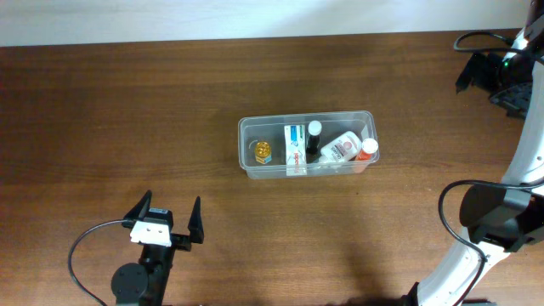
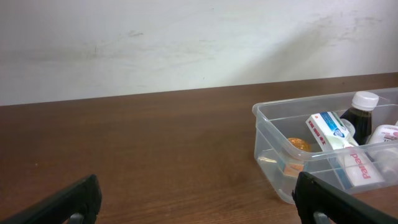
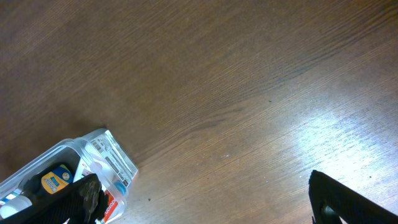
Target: Pack container
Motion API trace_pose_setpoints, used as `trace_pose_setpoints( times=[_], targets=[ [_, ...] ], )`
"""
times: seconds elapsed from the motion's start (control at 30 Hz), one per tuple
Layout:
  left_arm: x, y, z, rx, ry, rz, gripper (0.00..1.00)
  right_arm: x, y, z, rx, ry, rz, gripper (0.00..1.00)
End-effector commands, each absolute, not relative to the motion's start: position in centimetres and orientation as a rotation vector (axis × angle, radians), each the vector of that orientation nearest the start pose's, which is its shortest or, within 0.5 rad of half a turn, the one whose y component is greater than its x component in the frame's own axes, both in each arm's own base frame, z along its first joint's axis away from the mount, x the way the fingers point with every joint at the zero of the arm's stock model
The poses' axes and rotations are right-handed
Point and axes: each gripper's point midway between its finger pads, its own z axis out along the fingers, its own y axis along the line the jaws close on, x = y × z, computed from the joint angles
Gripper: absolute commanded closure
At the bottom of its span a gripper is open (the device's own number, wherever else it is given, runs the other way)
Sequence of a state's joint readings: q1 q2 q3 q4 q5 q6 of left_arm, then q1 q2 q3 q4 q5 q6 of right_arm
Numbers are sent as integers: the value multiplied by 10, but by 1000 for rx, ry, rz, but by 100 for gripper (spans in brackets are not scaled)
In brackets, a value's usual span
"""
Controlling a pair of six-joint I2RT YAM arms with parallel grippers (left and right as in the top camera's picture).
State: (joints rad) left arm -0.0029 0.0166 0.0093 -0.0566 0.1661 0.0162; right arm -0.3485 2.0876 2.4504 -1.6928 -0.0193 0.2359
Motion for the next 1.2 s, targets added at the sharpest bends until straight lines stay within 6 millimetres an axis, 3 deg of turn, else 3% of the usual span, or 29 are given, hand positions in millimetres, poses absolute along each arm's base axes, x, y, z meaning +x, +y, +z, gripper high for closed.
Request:
trace_pose_setpoints(
  times=[0.0,0.73,0.93,1.17],
  targets=[
    [243,-31,162,165,1622,-125,1,388,-140,255,848,2758,5,1],
    [243,-31,162,165,1622,-125,1,387,-140,258,844,2751,4,2],
    [243,-31,162,165,1622,-125,1,377,-137,283,825,2690,-6,2],
    [243,-31,162,165,1622,-125,1,352,-134,338,784,2532,-69,2]
  ],
)
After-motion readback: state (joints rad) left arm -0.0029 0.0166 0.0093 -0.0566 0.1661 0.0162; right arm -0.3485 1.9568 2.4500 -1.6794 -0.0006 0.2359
